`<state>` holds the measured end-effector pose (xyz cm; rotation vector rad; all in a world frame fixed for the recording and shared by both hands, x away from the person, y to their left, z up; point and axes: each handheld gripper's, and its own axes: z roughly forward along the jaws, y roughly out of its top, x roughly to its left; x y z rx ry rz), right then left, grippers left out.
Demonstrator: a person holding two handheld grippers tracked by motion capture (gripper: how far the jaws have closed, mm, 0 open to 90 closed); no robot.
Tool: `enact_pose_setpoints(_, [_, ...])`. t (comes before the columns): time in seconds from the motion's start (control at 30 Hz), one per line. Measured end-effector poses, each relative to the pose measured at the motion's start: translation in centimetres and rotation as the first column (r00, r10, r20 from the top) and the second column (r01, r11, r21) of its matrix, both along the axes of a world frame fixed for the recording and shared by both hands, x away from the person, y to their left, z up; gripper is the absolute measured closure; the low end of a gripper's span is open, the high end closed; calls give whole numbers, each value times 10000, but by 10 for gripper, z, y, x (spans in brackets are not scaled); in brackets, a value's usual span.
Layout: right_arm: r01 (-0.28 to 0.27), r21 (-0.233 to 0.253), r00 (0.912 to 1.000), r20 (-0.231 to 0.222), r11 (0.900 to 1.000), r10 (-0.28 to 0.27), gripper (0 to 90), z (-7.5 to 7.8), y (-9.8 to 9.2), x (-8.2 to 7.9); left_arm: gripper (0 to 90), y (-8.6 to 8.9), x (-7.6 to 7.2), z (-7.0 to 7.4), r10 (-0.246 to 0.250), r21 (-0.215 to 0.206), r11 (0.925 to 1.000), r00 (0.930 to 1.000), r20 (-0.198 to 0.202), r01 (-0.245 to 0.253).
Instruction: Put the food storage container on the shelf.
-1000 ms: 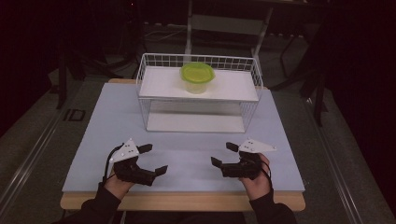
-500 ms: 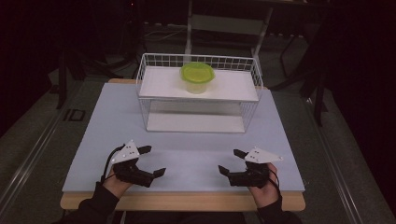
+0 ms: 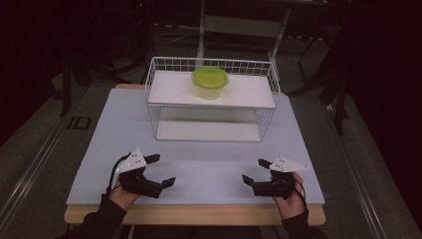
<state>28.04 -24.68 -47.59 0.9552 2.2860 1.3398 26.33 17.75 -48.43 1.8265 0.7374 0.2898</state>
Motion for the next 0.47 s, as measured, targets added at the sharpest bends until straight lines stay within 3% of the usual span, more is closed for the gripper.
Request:
enact_pose_setpoints(0.03, [0,0,10000,0,10000,0,159,0,0,0,26,0,0,0,0,0,10000,10000,0,0])
enact_pose_setpoints(0.07, [8,338,10000,-73,9994,-5,160,0,-2,1,27,1,0,1,-67,-192,9998,10000,43,68])
enact_pose_setpoints(0.17, [-44,455,9999,-118,9990,49,160,1,-3,1,26,1,-1,2,-58,-275,9996,10000,56,59])
enact_pose_setpoints(0.47, [-2,259,9999,-108,9997,4,159,1,-2,1,27,3,-2,4,-51,-595,9982,9999,117,58])
